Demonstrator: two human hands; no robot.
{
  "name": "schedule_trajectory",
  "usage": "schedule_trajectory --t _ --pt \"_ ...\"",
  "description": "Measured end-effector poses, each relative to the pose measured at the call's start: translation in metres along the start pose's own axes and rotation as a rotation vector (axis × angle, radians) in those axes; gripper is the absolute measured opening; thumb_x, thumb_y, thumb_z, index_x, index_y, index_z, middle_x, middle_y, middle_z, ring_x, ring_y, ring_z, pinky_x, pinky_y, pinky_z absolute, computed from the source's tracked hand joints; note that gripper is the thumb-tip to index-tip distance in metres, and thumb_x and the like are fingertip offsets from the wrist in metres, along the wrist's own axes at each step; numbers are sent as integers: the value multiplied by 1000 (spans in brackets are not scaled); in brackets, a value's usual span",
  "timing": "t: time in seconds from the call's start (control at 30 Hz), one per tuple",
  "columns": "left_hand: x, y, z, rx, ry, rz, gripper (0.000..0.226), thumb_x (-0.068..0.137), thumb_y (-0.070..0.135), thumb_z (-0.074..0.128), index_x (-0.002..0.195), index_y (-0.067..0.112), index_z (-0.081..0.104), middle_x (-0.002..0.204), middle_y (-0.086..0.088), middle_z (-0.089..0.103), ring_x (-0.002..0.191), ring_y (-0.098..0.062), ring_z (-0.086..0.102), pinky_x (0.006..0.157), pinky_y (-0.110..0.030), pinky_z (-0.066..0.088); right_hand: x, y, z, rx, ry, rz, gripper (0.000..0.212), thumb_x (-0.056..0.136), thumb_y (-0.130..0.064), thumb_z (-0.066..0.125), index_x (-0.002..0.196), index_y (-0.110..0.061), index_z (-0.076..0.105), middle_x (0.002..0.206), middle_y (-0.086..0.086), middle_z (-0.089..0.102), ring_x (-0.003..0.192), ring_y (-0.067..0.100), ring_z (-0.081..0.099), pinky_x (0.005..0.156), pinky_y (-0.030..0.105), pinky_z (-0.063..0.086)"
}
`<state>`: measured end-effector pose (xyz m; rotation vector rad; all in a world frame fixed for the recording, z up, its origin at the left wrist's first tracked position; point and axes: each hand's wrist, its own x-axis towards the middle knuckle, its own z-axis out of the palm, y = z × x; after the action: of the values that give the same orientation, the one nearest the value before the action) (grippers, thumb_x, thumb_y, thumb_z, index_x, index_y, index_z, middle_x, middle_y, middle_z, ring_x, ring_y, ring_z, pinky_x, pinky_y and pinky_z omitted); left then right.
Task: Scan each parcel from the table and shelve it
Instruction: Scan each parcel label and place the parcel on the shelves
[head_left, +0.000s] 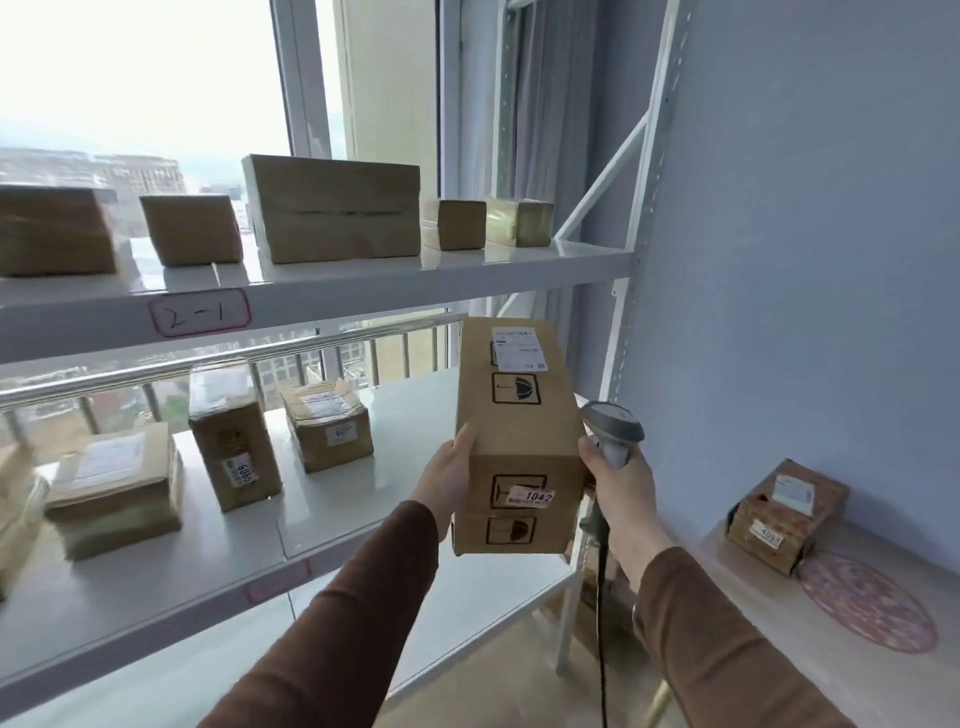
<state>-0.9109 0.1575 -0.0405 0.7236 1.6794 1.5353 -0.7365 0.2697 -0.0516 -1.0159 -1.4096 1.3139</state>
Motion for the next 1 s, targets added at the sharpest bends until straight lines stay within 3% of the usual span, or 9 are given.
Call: schedule_trajectory --t 0.17,0.37,0.5,0.6,0.7,0.77,0.83,0.9,1.0 --pt "38 7 -29 -24 89 -31 53 104 61 35 126 20 61 104 0 76 89 -10 72 64 -24 52 44 -2 51 84 -77 29 24 93 -39 75 110 -24 66 107 6 75 104 32 71 97 56 57" --pt "109 12 -44 -20 175 -58 69 97 70 37 136 16 57 126 -10 70 116 -26 66 109 -45 48 123 10 105 230 -181 107 27 92 -34 77 115 -23 66 106 13 76 98 37 74 85 65 59" --pt "156 18 -52 -31 263 -83 67 99 68 37 137 16 56 128 -9 67 116 -24 65 93 -37 50 181 21 141 306 -263 167 29 92 -25 78 118 -19 67 106 15 76 98 40 75 81 58 62" --pt "184 22 -57 -22 314 -106 69 101 67 34 141 15 53 131 -9 64 118 -23 61 87 -35 46 215 29 166 342 -309 248 27 92 -22 78 117 -16 68 101 14 76 85 34 76 61 42 63" --pt "207 25 -61 -42 357 -107 69 104 64 34 145 12 51 127 -6 66 105 -14 63 73 -26 44 241 37 188 357 -324 300 24 92 -22 78 113 -16 68 90 10 76 78 31 74 50 34 58" --pt "220 27 -66 -45 372 -103 68 105 62 34 148 12 50 126 -6 67 100 -9 62 69 -23 43 253 41 203 363 -335 316 23 92 -22 77 113 -17 68 84 7 77 78 30 75 53 36 60" --pt "233 29 -73 -36 382 -98 66 106 60 33 149 13 51 125 -5 67 100 -9 63 69 -22 45 263 44 217 366 -356 328 26 93 -23 77 116 -17 67 89 7 78 85 32 75 65 44 63" --pt "243 28 -81 -39 389 -98 66 107 59 33 149 12 51 129 -6 67 109 -16 64 79 -26 49 270 47 230 371 -370 338 27 93 -24 76 118 -19 66 97 10 77 91 34 75 72 46 64" --pt "258 27 -93 -33 399 -103 69 106 61 35 149 10 51 138 -11 64 127 -27 60 113 -40 45 277 50 245 365 -362 350 28 93 -25 76 118 -19 67 99 10 76 92 34 74 76 51 64"
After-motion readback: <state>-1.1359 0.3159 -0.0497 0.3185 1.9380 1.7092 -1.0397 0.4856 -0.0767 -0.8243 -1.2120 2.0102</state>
